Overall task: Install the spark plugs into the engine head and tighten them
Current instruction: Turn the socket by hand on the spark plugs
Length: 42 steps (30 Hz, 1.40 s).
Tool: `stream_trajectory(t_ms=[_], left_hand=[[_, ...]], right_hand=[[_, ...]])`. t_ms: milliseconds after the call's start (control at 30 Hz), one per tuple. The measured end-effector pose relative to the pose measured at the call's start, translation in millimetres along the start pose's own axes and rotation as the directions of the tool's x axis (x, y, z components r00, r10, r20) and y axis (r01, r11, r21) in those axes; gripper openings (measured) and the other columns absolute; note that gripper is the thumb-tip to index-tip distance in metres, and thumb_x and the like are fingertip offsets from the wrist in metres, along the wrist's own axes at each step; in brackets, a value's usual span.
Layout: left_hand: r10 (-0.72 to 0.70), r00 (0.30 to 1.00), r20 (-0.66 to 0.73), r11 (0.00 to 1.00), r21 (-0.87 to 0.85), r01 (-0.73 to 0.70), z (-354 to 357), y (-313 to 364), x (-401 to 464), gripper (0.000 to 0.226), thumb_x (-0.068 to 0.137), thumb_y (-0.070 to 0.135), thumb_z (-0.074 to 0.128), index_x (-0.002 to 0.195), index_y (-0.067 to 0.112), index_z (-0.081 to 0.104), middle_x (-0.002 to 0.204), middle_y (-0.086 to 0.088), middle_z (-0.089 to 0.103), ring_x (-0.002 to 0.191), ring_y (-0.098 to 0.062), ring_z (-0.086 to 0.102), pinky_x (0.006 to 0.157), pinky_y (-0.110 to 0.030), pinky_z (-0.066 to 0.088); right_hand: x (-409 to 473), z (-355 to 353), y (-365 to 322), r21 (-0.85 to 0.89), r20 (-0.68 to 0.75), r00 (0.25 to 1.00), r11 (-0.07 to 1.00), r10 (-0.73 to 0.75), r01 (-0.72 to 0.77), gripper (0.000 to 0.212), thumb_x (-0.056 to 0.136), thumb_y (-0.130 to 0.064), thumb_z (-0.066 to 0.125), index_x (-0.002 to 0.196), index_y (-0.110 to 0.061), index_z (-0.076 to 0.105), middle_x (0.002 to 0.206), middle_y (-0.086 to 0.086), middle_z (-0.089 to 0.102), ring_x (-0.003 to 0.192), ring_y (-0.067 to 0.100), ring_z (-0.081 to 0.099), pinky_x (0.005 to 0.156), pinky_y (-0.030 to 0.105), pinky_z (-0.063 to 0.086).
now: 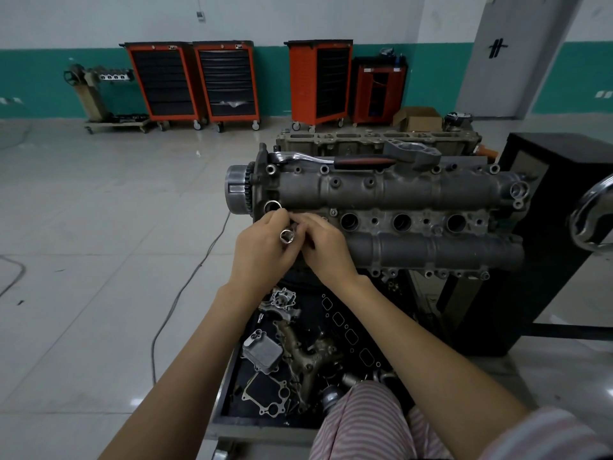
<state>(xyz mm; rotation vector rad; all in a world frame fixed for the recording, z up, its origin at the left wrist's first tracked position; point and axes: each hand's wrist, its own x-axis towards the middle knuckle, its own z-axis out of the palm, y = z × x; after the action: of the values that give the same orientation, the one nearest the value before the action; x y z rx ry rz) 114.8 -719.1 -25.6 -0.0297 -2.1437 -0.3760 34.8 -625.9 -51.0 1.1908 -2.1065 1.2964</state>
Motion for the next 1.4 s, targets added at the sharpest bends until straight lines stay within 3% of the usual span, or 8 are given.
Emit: stream_trajectory(t_ms=[67,233,500,633,867,1100,1233,1400], left_hand=[[-0.034,0.999,0.026,0.999,-0.021,0.034,-1.3,-0.6,-0.7,0.032,0.085,0.021,0.064,0.072,0.016,0.035,0.064,0.006,0.039,0.051,-0.015,0.035,0.046,-0.022,0.023],[-0.037,0.999,0.026,0.999,0.01,0.037,-1.7,2.8,1.8,0.044,0.081,0.029,0.069,0.063,0.017,0.031,0.056,0.005,0.035,0.047,-0.016,0.033,0.044,-0.024,0.023],[-0.015,1.0,0.026,0.999,0.04,0.014,-0.4,0.7,-0.6,0.03,0.082,0.016,0.068,0.068,0.007,0.044,0.06,-0.003,0.046,0.049,-0.013,0.032,0.045,-0.024,0.025],[-0.054,0.997,0.064,0.998,-0.016,0.055,-4.6,1.3,0.3,0.03,0.084,0.016,0.066,0.072,0.012,0.039,0.065,0.003,0.042,0.053,-0.016,0.038,0.047,-0.027,0.029],[-0.081,0.994,0.074,0.997,0.004,0.081,-6.7,7.3,5.8,0.049,0.081,0.026,0.071,0.058,0.015,0.03,0.052,0.004,0.033,0.047,-0.017,0.032,0.044,-0.024,0.019],[-0.056,0.997,0.06,0.998,-0.009,0.056,-4.6,3.2,1.1,0.04,0.084,0.015,0.067,0.067,0.017,0.031,0.06,0.006,0.036,0.049,-0.015,0.032,0.044,-0.021,0.019],[-0.072,0.996,0.054,0.996,-0.053,0.075,-5.4,1.4,-1.4,0.035,0.085,0.017,0.065,0.073,0.017,0.032,0.066,0.007,0.038,0.054,-0.015,0.036,0.049,-0.021,0.024],[-0.093,0.993,0.066,0.995,-0.038,0.096,-5.4,3.7,0.1,0.042,0.084,0.026,0.068,0.065,0.015,0.032,0.058,0.006,0.035,0.05,-0.017,0.035,0.045,-0.021,0.019]], right_hand=[[1.5,2.0,-0.7,0.025,-0.073,0.997,1.0,0.02,-0.018,0.025,0.081,0.004,0.059,0.105,0.001,0.065,0.103,0.014,0.065,0.095,0.025,0.061,0.085,0.024,0.045],[3.2,6.7,-2.4,0.119,-0.142,0.976,0.982,0.162,-0.146,0.007,0.076,0.0,0.063,0.08,-0.001,0.059,0.084,0.0,0.051,0.074,0.01,0.049,0.067,0.006,0.036],[-2.3,-1.2,-0.5,0.002,0.014,0.999,0.999,-0.035,0.035,0.049,0.079,0.005,0.061,0.127,-0.004,0.051,0.126,0.01,0.054,0.112,0.013,0.05,0.096,0.012,0.034],[0.8,-1.0,-1.2,0.022,-0.008,1.0,1.0,-0.008,0.009,0.03,0.083,0.003,0.056,0.112,-0.002,0.062,0.111,0.011,0.063,0.103,0.023,0.058,0.09,0.03,0.045],[3.7,3.3,-2.3,0.129,-0.102,0.985,0.983,0.141,-0.127,0.01,0.077,0.0,0.064,0.086,-0.002,0.062,0.087,0.0,0.053,0.078,0.012,0.052,0.067,0.013,0.038],[0.7,0.4,-1.8,0.005,-0.007,0.999,0.999,0.05,-0.05,0.044,0.08,0.0,0.062,0.123,-0.006,0.054,0.121,0.008,0.056,0.105,0.015,0.053,0.089,0.018,0.04],[1.4,-1.7,-0.9,-0.015,0.012,1.0,1.0,0.001,-0.001,0.035,0.083,0.003,0.057,0.117,-0.002,0.059,0.116,0.013,0.061,0.108,0.024,0.056,0.094,0.028,0.042],[2.7,1.5,-2.2,0.111,-0.109,0.987,0.988,0.119,-0.107,0.013,0.081,0.002,0.059,0.092,0.001,0.064,0.093,0.012,0.061,0.08,0.007,0.054,0.074,0.007,0.038]])
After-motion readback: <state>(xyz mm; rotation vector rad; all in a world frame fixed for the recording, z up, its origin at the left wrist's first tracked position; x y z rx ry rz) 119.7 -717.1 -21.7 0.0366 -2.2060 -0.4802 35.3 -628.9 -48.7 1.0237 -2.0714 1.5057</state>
